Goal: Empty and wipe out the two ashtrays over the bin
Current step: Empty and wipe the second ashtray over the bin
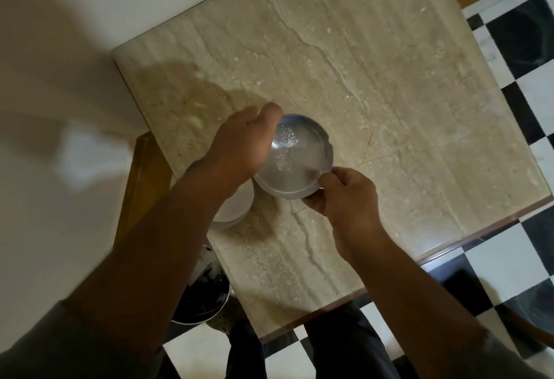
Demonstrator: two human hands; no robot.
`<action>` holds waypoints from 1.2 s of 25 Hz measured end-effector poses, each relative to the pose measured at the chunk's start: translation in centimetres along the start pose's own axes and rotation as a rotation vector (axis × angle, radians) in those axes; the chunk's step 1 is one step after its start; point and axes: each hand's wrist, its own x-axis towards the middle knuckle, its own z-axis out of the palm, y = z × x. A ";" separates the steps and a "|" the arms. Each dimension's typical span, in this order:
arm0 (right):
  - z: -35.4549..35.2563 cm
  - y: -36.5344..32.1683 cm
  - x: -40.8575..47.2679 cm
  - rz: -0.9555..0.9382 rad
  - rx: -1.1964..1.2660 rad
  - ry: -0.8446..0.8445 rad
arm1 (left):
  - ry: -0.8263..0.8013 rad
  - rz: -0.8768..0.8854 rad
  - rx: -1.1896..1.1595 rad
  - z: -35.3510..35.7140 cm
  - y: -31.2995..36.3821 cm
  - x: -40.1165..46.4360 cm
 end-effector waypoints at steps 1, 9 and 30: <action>0.0 -0.3 -0.6 -0.029 -0.021 -0.024 | 0.021 0.000 -0.032 -0.9 -0.2 -0.6; 6.8 2.5 -5.7 -0.060 -0.216 -0.292 | 0.228 -0.130 -0.222 -9.6 -9.6 -6.9; 17.6 18.7 -8.5 -0.157 -0.912 -0.747 | -0.206 -0.581 -0.819 -15.2 -38.1 -9.2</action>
